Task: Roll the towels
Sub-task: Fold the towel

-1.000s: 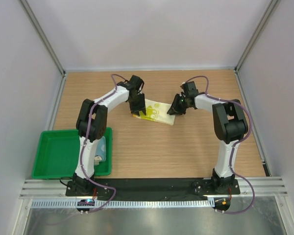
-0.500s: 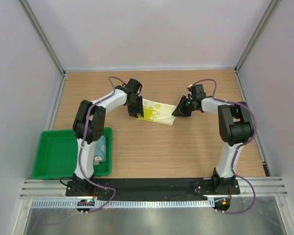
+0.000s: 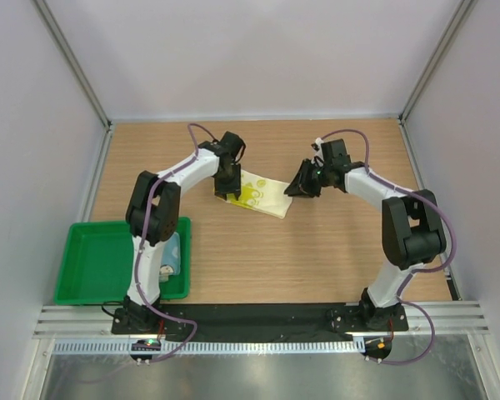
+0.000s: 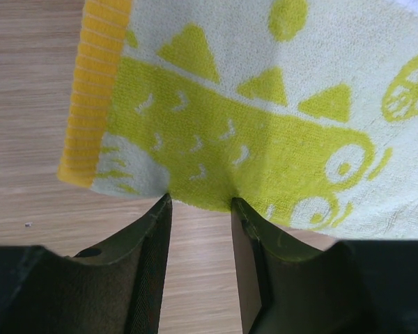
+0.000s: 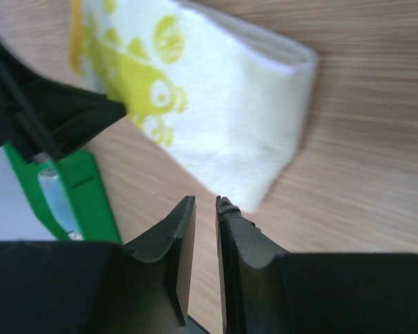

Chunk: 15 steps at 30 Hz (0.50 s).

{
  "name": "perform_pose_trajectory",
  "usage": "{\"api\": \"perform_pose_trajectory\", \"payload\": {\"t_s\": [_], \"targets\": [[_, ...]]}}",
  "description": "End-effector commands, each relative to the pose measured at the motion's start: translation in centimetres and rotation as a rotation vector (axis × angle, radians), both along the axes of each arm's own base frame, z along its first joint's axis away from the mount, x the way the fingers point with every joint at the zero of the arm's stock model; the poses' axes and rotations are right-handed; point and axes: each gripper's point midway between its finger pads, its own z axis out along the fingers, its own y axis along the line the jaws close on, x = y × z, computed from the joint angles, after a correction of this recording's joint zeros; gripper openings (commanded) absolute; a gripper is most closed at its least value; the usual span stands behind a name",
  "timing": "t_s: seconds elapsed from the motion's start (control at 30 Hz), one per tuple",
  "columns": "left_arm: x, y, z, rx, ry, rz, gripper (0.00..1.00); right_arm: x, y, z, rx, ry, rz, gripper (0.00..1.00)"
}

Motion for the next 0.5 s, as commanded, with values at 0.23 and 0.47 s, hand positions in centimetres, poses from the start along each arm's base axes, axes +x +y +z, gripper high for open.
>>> {"api": "perform_pose_trajectory", "payload": {"t_s": [0.23, 0.47], "targets": [[3.0, -1.1, 5.2, -0.005, -0.096, -0.025, 0.42, -2.1, 6.4, 2.4, 0.18, 0.002, 0.144, 0.23], [4.1, -2.1, 6.9, -0.057, -0.142, -0.017, 0.44, -3.0, 6.2, -1.6, 0.189, 0.06, 0.116, 0.21]]}}
